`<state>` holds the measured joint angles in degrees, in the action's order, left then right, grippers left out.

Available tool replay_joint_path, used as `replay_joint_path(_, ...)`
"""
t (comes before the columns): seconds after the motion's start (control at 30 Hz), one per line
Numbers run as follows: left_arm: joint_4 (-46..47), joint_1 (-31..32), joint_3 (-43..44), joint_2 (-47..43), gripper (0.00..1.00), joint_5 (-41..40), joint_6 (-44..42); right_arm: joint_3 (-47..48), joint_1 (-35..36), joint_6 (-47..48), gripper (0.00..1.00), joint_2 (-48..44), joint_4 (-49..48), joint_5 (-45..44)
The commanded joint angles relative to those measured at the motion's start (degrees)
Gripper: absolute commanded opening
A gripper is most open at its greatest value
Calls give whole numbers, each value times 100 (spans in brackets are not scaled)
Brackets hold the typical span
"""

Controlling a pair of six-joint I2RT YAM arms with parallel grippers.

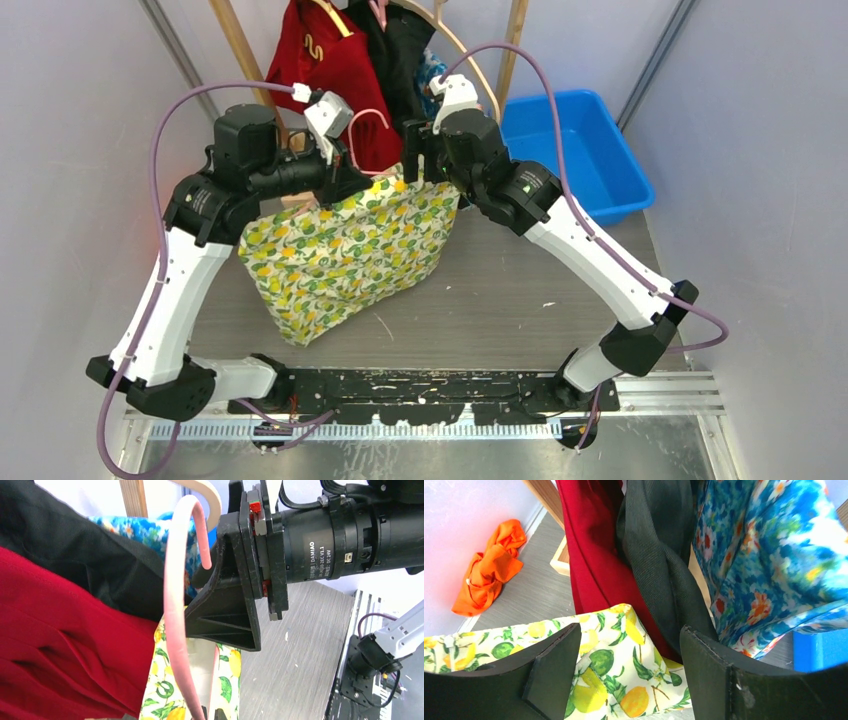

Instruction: Remove the skirt from the hanger

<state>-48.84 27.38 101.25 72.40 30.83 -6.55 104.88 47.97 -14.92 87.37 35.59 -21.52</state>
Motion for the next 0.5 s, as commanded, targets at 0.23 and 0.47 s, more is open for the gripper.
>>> replay_joint_path(0.23, 292, 31, 307, -187, 0, -102, -136, 43, 46, -60, 75, 47, -132, 191)
replay_joint_path(0.47, 362, 31, 327, -152, 0, -134, -152, -148, 46, -190, 38, 25, -35, 656)
